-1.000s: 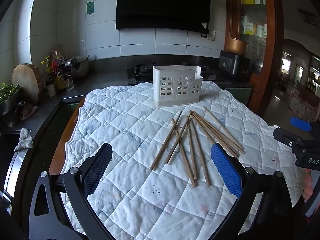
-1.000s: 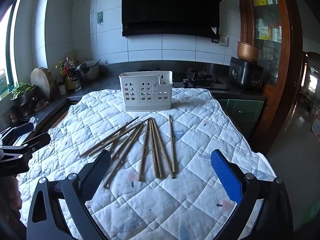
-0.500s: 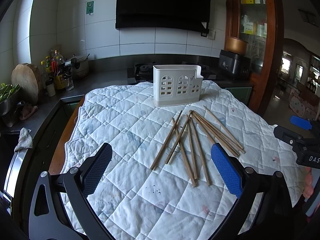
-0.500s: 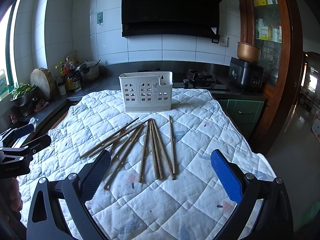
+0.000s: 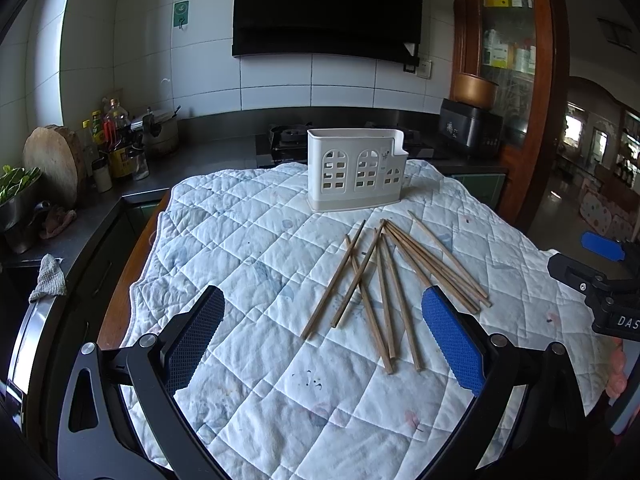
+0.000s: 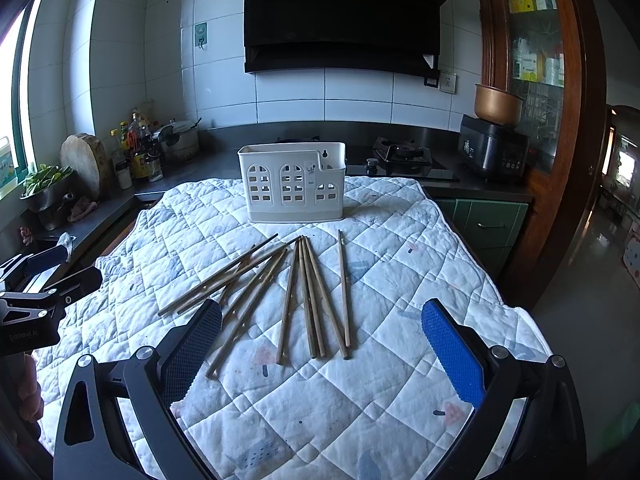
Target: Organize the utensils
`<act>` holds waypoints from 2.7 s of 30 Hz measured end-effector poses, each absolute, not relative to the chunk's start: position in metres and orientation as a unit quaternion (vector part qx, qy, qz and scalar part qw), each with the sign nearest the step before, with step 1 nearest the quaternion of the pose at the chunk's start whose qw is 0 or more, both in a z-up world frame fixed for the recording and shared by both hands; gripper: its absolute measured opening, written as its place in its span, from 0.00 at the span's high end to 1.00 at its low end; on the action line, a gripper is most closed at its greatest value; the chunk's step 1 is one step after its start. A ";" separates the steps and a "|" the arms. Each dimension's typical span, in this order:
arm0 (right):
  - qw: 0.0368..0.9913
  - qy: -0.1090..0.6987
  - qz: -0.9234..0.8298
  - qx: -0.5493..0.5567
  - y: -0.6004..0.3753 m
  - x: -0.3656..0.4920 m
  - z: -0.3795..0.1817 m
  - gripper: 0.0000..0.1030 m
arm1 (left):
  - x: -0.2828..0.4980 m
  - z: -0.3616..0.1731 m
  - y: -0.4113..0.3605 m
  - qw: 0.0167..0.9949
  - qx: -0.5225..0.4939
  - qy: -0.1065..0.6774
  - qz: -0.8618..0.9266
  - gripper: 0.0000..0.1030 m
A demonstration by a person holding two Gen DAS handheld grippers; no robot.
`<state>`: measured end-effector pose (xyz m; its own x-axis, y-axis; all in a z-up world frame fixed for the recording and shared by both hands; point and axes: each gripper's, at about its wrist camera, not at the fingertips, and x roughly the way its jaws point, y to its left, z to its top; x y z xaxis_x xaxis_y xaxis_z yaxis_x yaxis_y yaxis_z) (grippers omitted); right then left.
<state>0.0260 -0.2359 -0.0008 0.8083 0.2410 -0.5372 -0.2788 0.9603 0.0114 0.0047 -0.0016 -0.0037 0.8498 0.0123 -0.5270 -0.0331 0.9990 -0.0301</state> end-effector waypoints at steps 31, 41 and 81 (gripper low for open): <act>0.950 0.280 0.137 -0.024 -0.237 0.034 -0.011 0.06 | 0.009 -0.007 0.001 0.961 -0.019 0.275 0.011 0.05; 0.950 0.284 0.131 -0.013 -0.244 0.039 -0.012 0.06 | 0.016 -0.005 0.001 0.962 -0.018 0.273 0.012 0.05; 0.920 0.369 0.131 -0.018 -0.246 0.114 -0.068 0.28 | 0.098 -0.062 0.028 0.935 -0.009 0.351 -0.051 0.24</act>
<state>0.1140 -0.2457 -0.0679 0.6937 0.2281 -0.6832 -0.2551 0.9648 0.0630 0.0982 0.0278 -0.0621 0.7482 -0.1019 -0.6556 0.0888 0.9946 -0.0532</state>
